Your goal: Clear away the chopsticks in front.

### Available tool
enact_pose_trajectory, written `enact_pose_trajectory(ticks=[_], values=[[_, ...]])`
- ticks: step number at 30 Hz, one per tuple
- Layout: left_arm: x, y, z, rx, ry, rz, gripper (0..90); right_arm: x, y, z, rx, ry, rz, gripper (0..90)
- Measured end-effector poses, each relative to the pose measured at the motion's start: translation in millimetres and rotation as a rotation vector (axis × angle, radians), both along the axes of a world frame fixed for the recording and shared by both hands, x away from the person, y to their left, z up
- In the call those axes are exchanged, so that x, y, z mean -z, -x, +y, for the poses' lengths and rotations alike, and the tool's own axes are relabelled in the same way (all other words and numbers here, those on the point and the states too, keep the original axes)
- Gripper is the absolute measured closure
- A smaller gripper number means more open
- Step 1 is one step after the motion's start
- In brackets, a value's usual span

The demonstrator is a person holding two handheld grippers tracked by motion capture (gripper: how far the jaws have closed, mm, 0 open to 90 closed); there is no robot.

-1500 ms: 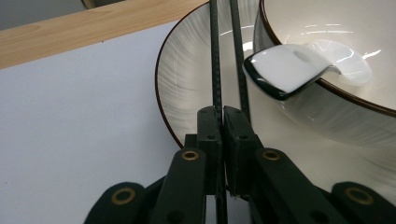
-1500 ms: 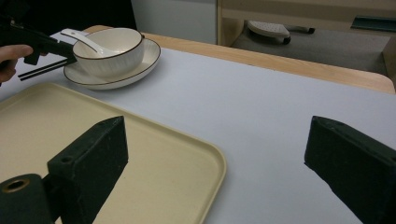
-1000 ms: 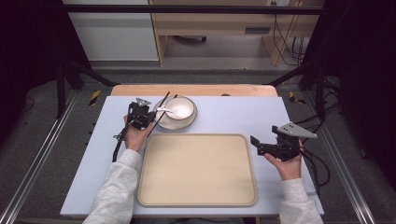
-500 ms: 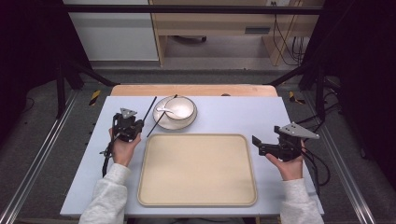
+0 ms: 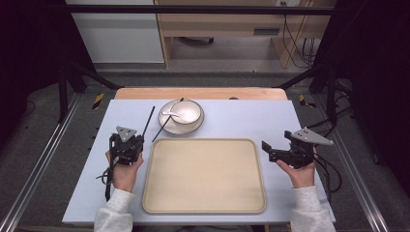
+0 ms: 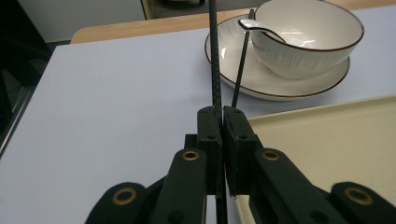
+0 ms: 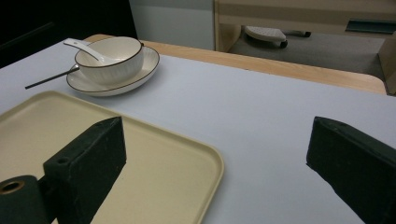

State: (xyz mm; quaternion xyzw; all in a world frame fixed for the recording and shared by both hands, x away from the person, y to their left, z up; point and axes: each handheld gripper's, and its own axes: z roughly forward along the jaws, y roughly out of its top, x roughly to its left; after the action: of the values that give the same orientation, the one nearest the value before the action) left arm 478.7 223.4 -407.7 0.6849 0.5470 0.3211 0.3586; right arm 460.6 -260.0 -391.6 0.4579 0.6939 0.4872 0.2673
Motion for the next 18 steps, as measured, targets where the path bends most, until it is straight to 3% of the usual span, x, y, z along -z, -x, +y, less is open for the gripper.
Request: enact_pose_trajectory(ticks=[1, 8, 9, 15, 18], values=[[-0.4, 10.4, -1.8, -0.019, 0.037, -0.011, 85.8, 0.1, 0.2, -0.1, -0.004, 0.006, 0.001, 5.2], [8.4, 39.3, -11.5, -0.034, 0.091, -0.036, 85.8, -0.1, 1.2, 0.0, -0.007, 0.002, -0.002, 5.2], [15.3, 49.1, -16.6, -0.037, 0.111, -0.032, 85.8, -0.3, 1.5, -0.2, -0.005, -0.002, -0.001, 5.2], [38.0, 73.3, -29.7, -0.057, 0.14, -0.021, 85.8, 0.0, 1.4, 0.2, -0.006, 0.0, 0.001, 5.3], [42.0, 75.6, -32.6, -0.056, 0.142, -0.013, 85.8, 0.3, 1.4, 0.8, -0.006, 0.0, 0.002, 5.3]])
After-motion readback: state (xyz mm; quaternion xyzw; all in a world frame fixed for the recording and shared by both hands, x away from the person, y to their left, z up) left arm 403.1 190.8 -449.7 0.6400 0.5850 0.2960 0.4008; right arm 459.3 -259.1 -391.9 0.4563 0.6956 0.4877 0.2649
